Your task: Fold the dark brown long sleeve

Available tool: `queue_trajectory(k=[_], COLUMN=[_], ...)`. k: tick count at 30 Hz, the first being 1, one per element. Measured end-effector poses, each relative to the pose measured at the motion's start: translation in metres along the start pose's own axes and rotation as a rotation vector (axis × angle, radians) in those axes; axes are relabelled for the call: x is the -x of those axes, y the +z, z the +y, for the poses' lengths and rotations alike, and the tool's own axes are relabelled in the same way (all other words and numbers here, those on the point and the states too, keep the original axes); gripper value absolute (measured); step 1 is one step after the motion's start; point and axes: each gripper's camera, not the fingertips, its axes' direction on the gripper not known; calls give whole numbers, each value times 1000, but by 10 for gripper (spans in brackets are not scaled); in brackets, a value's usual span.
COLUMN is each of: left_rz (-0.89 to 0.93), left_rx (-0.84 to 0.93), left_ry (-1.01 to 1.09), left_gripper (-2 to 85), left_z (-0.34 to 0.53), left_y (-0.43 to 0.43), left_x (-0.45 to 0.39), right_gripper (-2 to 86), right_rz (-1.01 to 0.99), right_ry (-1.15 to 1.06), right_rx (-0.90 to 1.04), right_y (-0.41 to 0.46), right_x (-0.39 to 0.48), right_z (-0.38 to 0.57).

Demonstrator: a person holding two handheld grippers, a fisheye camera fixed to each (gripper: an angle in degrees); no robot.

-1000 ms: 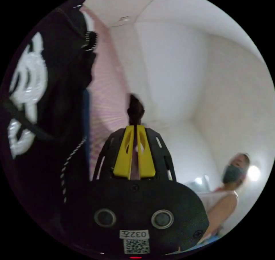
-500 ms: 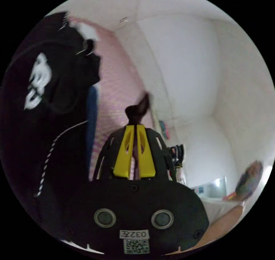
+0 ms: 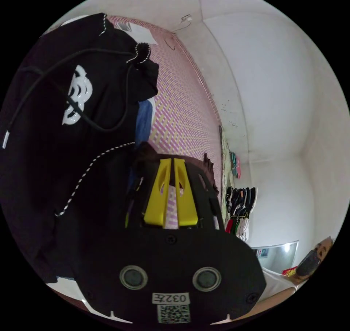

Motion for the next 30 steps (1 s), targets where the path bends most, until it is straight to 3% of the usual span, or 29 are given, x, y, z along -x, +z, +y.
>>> queue_trajectory(k=[9,17,21,23,25,27,30], left_rz=[-259,-286,-459,-381,29,254,48], left_rx=[22,76,235,280,87,-75,-101], left_ry=[-14,39,84,87,78,-6,-155], left_gripper=[-1,65,8,-3,-6,-7,-5], left_z=[-1,-4,-27,-38,-50,-58,-75], left_y=[-5,16,49,47,-1,-34,-53], left_x=[-10,-23,-37,-43,-46,-28,-6], right_gripper=[-10,-10,-10,-10,-10,-10,-10], right_rz=[-18,-22,-20,-20,-13,-10,-21], right_ry=[5,26,25,27,28,33,45], right_rx=[-24,-37,-21,-13,-6,-8,-18], right_y=[2,4,4,5,5,5,5], right_x=[-9,-11,-10,-9,-8,-6,-7], right_z=[7,9,5,3,1,0,0])
